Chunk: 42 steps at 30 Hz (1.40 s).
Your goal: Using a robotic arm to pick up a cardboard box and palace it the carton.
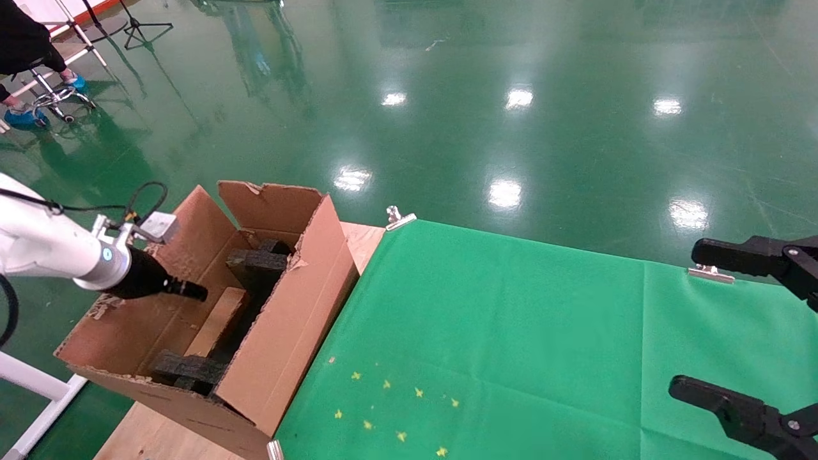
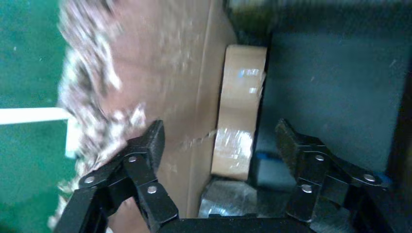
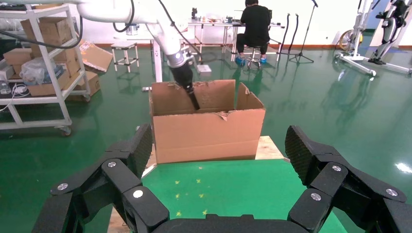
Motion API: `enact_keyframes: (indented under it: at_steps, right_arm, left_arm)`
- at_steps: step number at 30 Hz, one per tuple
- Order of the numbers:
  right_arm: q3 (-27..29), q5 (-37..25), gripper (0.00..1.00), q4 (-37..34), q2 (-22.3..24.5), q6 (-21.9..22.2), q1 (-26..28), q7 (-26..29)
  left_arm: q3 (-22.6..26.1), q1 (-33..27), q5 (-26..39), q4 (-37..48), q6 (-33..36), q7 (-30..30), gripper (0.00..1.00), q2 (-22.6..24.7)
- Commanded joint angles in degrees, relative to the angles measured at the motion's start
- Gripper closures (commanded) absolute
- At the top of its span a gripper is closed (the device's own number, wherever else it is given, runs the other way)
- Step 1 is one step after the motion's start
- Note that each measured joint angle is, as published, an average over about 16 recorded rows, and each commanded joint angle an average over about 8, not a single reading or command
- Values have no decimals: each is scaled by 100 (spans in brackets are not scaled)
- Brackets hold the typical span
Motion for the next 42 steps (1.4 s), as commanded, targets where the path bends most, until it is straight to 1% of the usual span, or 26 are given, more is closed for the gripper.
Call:
enact_keyframes:
  at_steps: [1,6,10,14,17,22,24,27,33,42]
  right_arm:
    - [0,0,0,0,0,0,0,0]
    - [0,0,0,0,0,0,0,0]
    - [0,0,0,0,0,0,0,0]
    - [0,0,0,0,0,0,0,0]
    - [0,0,0,0,0,0,0,0]
    - [0,1,0,-1,0,1,0,0]
    - [0,1,0,-1,1,1,-1,0]
    - [0,1,0,-2,1,2,-1,0]
    - [0,1,0,-2,2,2,-1,-1]
    - [0,1,0,-2,2,2,-1,-1]
  left_arm:
    - [-18,-56,-27,-8,8,10,0,-7]
    - [-191,-538,-278,-122,182,15,0,-146]
    - [-362,-958,-525,-281,462,26,0,-268]
    - [-648,-1299,-945,-499,892,-2,0,-434]
    - [-938,-1422,-1386,-656,1310,-97,0,-572]
    - [-1380,-1430,-2069,-804,1945,-326,0,-719]
    - [-1493,-1414,-2244,-829,2109,-384,0,-744]
    - [-1562,-1404,-2350,-848,2208,-410,0,-762]
    - [-1565,-1318,-2318,-928,2157,-324,0,-765]
    - [-2035,-694,-2681,-1711,2329,171,0,-848]
